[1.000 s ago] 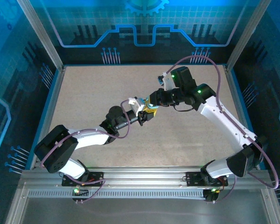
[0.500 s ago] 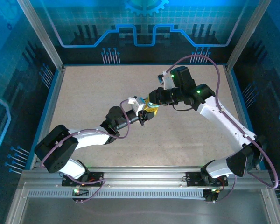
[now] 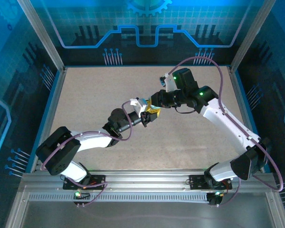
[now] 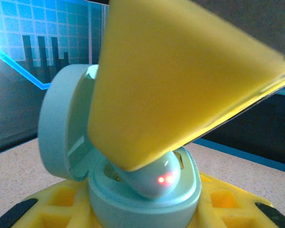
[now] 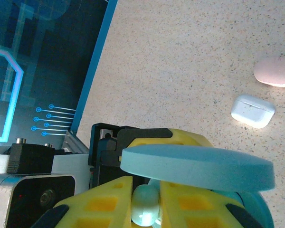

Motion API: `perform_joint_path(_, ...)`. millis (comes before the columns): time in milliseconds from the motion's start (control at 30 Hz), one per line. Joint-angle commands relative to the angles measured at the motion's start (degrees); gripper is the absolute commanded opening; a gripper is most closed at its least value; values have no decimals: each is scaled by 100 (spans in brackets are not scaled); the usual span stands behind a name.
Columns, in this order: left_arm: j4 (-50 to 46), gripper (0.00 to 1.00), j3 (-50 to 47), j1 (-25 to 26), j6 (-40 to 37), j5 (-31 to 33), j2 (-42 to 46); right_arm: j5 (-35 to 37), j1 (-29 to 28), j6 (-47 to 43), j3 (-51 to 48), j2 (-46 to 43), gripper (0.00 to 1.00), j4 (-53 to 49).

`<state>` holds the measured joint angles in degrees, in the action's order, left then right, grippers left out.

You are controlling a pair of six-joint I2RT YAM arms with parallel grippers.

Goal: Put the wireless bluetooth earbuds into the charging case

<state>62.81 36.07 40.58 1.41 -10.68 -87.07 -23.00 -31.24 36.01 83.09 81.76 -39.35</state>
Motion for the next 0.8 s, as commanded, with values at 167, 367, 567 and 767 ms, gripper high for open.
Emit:
perform_joint_path(167, 448, 37, 177, 52, -34, 89, 41, 415, -101, -138, 102, -19, 27, -437)
perform_joint_path(367, 434, 37, 148, 58, -62, 88, 71, 555, -100, -164, 229, -32, 31, -506)
perform_joint_path(567, 428, 37, 118, 61, -106, 120, 82, 631, -100, -183, 227, -184, 35, -472)
perform_joint_path(767, 399, 37, 67, 58, -161, 147, 88, 455, -85, -223, 17, -547, 39, -59)
